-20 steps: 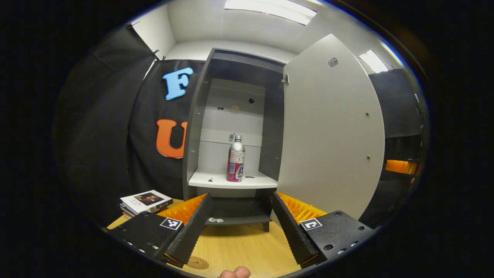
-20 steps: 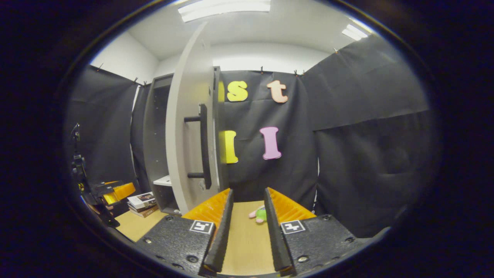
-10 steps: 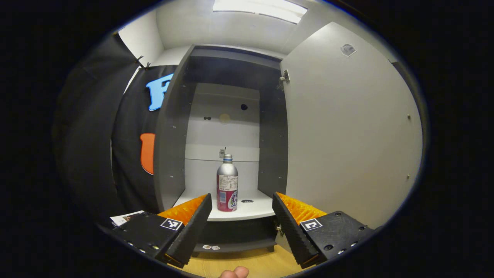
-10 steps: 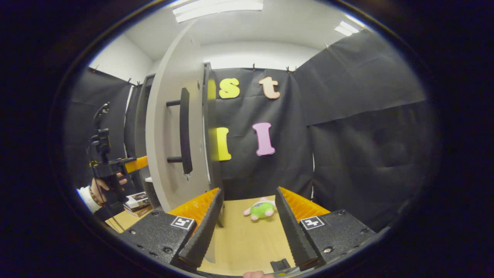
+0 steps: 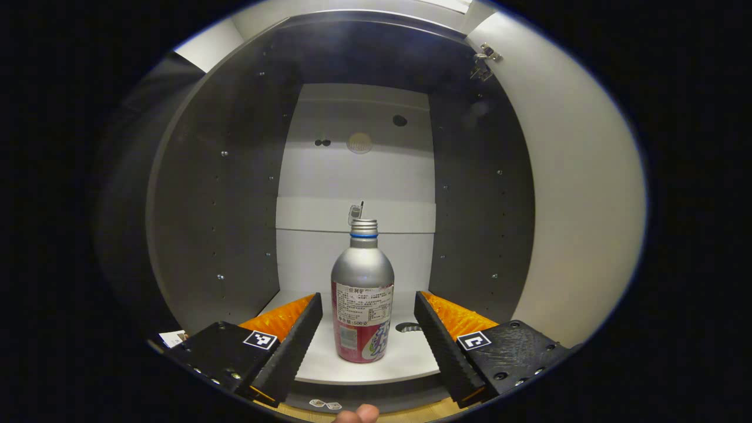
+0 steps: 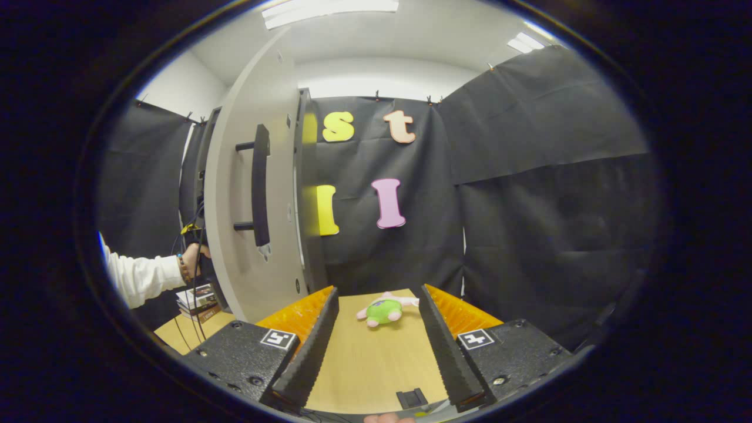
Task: Open the cabinet door with the right hand, grasp the bottle in the cabinet with the left hand and place it on the coaster, then close the cabinet door with the right hand.
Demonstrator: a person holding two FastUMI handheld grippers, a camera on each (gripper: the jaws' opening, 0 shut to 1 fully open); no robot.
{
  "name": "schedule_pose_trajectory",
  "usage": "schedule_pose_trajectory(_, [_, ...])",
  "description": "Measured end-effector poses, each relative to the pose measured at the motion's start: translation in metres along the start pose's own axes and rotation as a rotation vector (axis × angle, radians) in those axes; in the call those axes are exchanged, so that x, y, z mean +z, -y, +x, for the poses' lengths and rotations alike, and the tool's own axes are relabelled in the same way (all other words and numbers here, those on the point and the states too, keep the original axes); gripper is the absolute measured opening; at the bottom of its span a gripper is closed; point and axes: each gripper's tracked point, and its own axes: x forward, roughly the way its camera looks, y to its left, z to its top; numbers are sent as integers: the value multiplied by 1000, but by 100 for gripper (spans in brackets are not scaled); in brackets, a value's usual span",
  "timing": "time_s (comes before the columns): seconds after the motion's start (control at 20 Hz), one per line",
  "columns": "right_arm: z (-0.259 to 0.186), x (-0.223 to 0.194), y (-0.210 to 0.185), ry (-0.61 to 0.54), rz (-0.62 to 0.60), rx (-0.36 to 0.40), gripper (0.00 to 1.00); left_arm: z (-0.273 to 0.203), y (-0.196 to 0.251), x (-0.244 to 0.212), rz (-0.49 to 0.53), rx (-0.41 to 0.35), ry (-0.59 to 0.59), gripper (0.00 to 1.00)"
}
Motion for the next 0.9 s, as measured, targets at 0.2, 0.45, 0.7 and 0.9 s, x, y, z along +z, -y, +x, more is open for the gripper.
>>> schedule_pose_trajectory(0.2, [-5,-7,13,-20,12,-46,85,16,2,3,9,5,25,95])
schedule_pose_trajectory(0.45, [-1,-10,9,-32,14,-54,86,30,-6,3,-6,31,8,95])
schedule_pose_trajectory(0.7, [2,-10,6,-31,11,-43,86,27,-16,2,-2,53,3,78])
schedule_pose_trajectory(0.9, [4,-10,-1,-32,10,-20,86,1,-11,13,-14,-1,35,76])
